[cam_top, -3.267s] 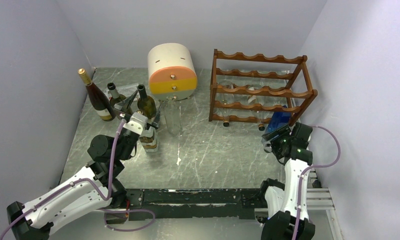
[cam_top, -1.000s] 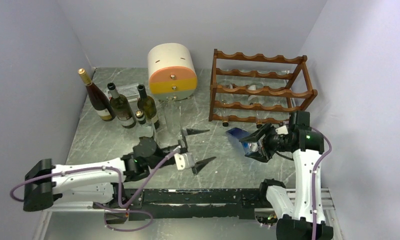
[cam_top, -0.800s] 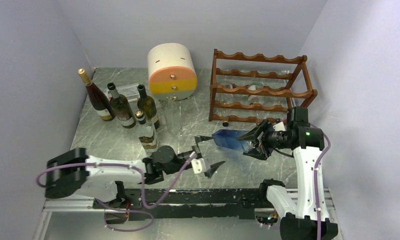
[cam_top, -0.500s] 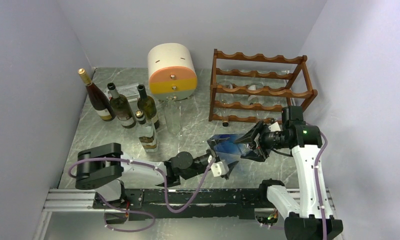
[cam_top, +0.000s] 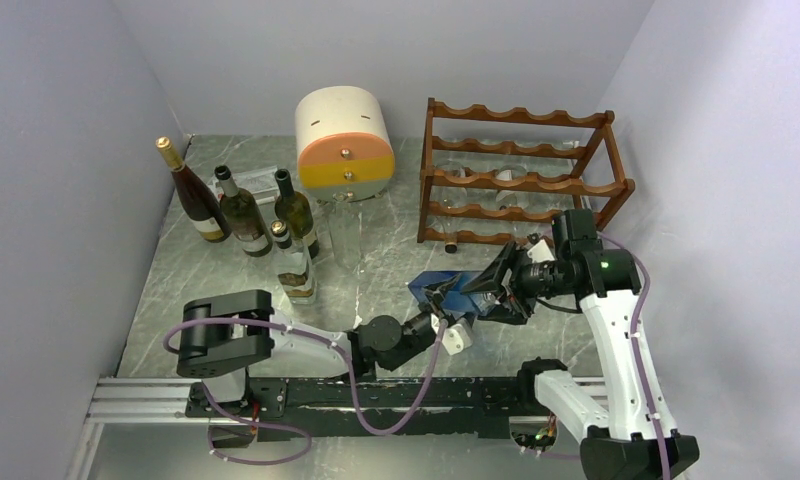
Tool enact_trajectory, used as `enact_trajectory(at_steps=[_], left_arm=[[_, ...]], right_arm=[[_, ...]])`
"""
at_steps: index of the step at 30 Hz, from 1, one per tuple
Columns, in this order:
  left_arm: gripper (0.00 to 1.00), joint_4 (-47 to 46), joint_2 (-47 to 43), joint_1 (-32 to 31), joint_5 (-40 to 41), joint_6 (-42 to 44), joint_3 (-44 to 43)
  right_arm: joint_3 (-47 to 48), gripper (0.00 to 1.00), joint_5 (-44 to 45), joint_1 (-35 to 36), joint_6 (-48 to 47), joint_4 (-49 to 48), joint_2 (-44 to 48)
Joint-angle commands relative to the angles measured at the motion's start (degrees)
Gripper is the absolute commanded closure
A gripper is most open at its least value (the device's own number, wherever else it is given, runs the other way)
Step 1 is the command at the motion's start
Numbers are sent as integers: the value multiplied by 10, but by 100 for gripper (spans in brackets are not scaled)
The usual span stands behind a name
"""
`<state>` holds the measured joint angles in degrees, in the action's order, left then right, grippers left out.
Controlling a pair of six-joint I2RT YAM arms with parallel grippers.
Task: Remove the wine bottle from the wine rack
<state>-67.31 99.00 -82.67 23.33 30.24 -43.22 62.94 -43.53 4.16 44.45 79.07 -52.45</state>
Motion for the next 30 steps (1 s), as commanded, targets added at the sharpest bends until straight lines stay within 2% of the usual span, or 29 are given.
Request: enact_trajectory(at_steps=[1, 3, 4, 5, 11, 14, 16, 22, 26, 30], left_arm=[[92, -69, -21, -4, 92, -35, 9], [93, -71, -33, -8, 107, -45, 16], [93, -71, -38, -11, 118, -49, 18], [93, -68, -43, -14, 129, -50, 20], [93, -81, -103, -20, 215, -58, 49], [93, -70, -153, -19, 251, -57, 65], [93, -62, -190, -16, 267, -68, 80], [93, 5, -294, 18, 291, -148, 121], [93, 7, -313, 34, 329, -136, 131], [93, 14, -330, 58, 350, -161, 152]], right_arm=[[55, 38, -51, 28, -66, -63, 21], [93, 13, -16, 36, -94, -53, 12], [113, 5, -2, 36, -113, -48, 6], [137, 1, 12, 37, -134, -44, 0], [298, 0, 86, 54, -189, -72, -41], [391, 0, 197, 75, -225, -53, -57], [420, 0, 275, 102, -242, -50, -52], [413, 0, 422, 189, -271, -37, -11], [366, 0, 458, 197, -274, -43, 32], [320, 0, 464, 197, -277, -52, 61]])
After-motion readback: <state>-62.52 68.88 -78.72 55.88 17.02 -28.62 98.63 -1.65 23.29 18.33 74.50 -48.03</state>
